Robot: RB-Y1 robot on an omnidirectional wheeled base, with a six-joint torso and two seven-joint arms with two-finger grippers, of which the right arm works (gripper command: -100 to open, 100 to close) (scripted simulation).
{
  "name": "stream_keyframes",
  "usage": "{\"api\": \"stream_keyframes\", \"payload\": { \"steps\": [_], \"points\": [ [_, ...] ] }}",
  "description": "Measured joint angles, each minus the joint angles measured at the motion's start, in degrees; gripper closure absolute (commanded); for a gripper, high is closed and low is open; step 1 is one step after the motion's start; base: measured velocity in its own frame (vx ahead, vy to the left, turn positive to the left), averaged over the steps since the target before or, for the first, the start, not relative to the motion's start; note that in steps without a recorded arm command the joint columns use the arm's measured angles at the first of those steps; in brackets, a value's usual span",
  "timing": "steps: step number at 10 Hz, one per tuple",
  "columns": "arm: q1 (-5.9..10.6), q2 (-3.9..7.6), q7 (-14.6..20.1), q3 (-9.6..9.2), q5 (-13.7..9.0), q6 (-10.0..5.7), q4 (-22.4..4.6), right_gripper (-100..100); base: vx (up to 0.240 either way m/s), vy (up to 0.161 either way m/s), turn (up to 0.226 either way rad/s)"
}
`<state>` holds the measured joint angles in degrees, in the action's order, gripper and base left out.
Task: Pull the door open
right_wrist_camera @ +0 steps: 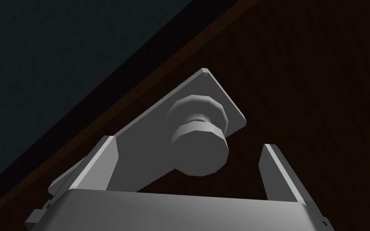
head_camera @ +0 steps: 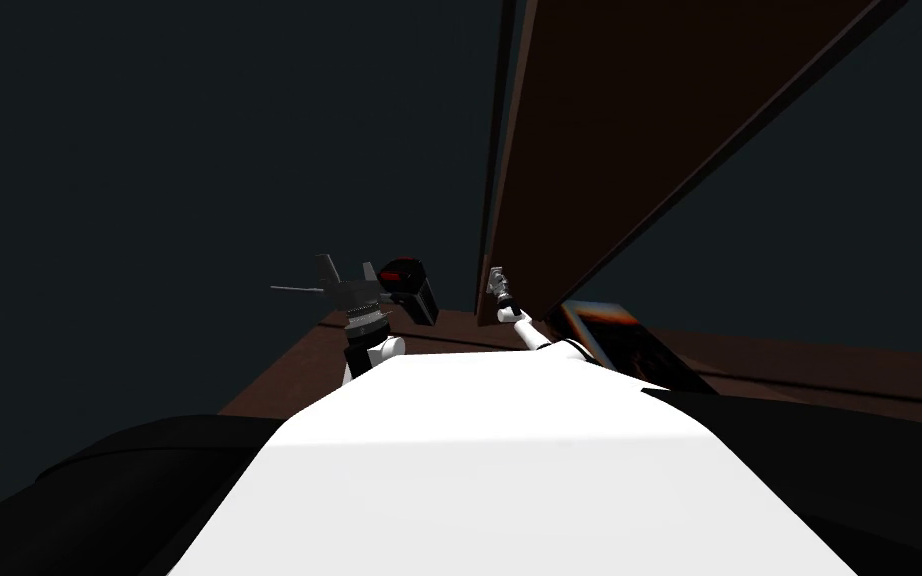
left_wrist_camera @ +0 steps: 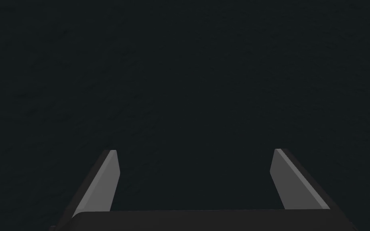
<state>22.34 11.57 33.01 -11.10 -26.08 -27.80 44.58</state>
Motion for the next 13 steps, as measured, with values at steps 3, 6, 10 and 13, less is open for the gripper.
{"api": "stream_keyframes", "payload": {
  "steps": [3,6,10,13],
  "points": [
    [-0.22,-0.09,4.0,-0.34,-2.1,0.19,0.5,-100,-0.057,-0.044,0.046],
    [-0.49,-0.20,8.4,-0.82,-5.1,0.42,1.2,-100,-0.058,-0.051,0.066],
    [-0.84,-0.35,14.2,-1.42,-8.8,0.67,2.0,-100,-0.059,-0.039,0.046],
    [-1.08,-0.44,18.6,-1.88,-11.6,0.88,2.6,-100,-0.067,-0.057,0.056]
  ]
}}
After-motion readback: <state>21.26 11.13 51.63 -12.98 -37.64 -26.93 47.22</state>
